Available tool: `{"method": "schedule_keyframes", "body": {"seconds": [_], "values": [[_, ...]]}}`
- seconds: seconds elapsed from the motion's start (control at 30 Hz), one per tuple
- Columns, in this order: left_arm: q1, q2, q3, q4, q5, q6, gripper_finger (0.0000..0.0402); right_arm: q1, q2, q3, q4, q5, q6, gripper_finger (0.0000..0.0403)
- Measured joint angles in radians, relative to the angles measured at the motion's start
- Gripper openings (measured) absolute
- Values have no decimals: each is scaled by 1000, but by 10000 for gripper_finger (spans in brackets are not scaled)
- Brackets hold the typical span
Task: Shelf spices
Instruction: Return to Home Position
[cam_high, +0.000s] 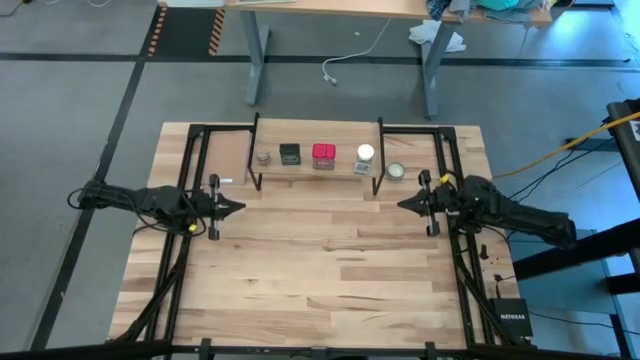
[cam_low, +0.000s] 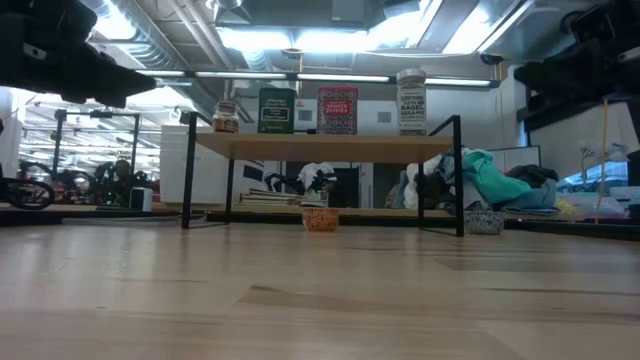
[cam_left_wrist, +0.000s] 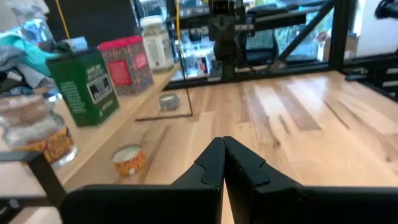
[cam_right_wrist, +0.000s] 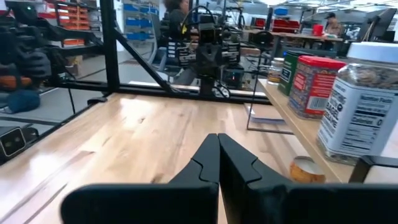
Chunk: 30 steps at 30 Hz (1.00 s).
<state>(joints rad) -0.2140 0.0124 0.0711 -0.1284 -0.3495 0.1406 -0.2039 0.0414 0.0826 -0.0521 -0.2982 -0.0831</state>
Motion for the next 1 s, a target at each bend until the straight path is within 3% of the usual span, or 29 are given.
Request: {"method": "schedule_keyframes", "body": {"seconds": [0.23, 0.43, 0.7, 1.0], "values": [[101, 0, 1, -21, 118, -17, 0, -122, 1, -51, 53, -124, 25, 1], [151, 1, 1, -23, 140, -47, 0, -210, 0, -70, 113, -260, 44, 1], [210, 26, 1, -23, 117, -95, 0, -291, 4, -70, 107, -117, 111, 1], [213, 55, 0, -24, 131, -231, 0, -295, 73, -70, 107, -105, 115, 1]]}}
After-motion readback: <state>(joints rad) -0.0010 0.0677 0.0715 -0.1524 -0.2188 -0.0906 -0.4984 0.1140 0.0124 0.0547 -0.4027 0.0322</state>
